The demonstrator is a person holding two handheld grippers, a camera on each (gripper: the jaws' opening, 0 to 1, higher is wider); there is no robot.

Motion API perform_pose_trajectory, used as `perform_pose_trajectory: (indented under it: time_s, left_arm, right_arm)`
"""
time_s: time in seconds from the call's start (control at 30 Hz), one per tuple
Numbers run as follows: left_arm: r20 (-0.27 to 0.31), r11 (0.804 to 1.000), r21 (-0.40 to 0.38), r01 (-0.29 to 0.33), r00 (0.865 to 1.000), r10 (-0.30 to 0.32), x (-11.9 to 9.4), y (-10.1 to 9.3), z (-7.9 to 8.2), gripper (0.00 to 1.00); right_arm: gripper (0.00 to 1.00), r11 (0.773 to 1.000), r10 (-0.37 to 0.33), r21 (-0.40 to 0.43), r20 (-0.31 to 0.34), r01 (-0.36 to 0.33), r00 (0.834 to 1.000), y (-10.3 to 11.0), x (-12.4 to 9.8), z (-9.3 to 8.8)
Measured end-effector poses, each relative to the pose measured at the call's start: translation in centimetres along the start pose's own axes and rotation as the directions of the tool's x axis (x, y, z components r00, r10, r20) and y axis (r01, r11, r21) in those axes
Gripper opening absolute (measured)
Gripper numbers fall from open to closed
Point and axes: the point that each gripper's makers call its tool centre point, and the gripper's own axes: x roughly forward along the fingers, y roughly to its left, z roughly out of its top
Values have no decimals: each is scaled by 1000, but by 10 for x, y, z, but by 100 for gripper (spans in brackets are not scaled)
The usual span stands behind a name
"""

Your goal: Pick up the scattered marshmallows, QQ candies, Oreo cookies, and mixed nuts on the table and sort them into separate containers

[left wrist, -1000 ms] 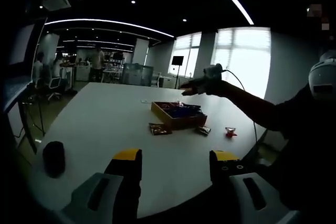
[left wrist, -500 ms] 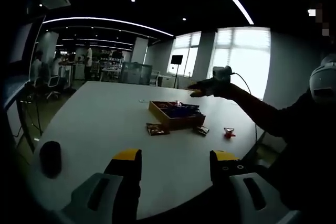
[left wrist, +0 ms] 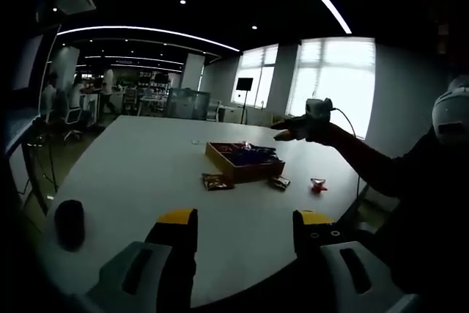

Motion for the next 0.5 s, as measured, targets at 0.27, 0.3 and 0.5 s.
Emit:
perform_pose_trajectory:
  time_s: [0.27,0.3,0.5]
  left_arm:
    - [0,1000,3,11,1000,-11,6,-2,1,57]
    - [-1,1000,3,14,1000,-14,7,-3,0,57]
    - [-6,1000,1,18,1000,-18,9,-3,-2,57]
  right_arm:
    - [34,1000,-11,19,22,11,1000,-5,-20,-3]
    - [34,1000,-11,20,25,11,1000,-4,-21,-3]
    - [34,999,-19,42,44,18,999,4,-38,-9]
